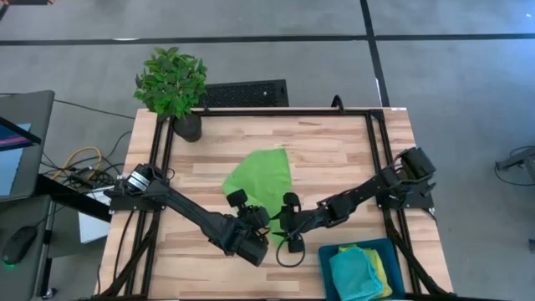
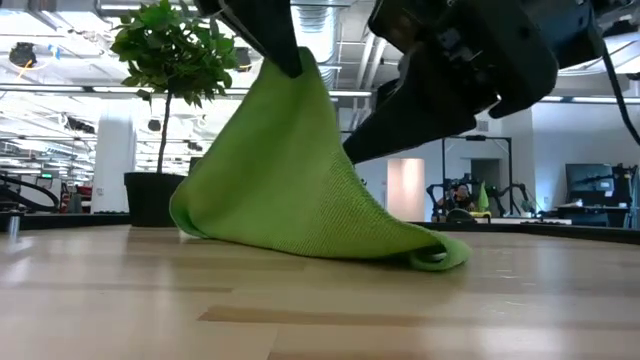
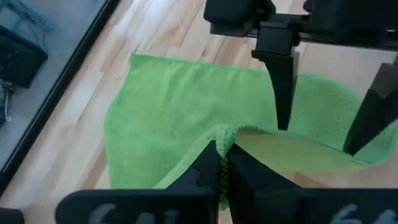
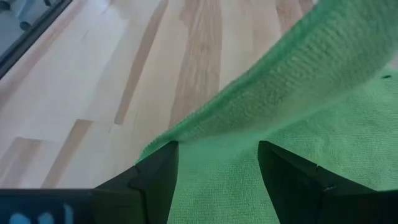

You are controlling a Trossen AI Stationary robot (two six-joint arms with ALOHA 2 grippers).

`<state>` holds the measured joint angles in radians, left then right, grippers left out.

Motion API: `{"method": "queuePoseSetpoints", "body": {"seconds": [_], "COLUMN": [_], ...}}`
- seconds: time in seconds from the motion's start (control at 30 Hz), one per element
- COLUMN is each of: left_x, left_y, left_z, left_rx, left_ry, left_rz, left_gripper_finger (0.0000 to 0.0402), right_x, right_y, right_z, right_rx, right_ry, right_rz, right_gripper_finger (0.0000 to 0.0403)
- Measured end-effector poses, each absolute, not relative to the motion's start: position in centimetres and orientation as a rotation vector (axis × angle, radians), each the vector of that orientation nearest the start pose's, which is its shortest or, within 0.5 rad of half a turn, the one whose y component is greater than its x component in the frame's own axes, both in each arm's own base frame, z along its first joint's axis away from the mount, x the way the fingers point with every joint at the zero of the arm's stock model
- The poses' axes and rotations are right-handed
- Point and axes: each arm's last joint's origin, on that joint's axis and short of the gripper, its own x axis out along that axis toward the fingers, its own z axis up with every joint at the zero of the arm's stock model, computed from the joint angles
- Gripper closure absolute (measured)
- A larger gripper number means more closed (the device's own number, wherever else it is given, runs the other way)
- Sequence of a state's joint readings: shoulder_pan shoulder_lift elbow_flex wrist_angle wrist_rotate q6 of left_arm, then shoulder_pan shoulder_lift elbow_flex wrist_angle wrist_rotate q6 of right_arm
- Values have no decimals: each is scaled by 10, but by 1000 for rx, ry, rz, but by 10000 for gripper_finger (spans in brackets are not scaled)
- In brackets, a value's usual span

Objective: Fold microfiber towels
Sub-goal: Fold the green towel

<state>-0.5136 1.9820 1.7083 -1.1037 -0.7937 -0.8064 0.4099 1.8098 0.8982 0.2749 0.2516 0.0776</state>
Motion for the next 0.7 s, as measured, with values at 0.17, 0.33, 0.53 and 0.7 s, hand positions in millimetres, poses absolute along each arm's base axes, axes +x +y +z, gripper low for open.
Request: {"method": "queuePoseSetpoints", "body": {"seconds": [0.17,0.33,0.53,0.7], "left_x": [355,355,353,353], "left_y": [-172,-171,-170,-170], "left_z": [251,251,250,250], "left_rx": [116,127,131,128], "left_ry": [891,897,912,909], "left_rz": [634,634,648,651], "left_gripper_finger": [401,401,401,401], "right_x": [335,336,337,339], "right_y": [140,145,147,145], "right_z": [149,154,156,151], "right_rx": [-125,-101,-101,-59], "right_ry": [595,582,570,579], "right_rz": [133,140,139,89], "right_gripper_finger": [159,159,159,159]}}
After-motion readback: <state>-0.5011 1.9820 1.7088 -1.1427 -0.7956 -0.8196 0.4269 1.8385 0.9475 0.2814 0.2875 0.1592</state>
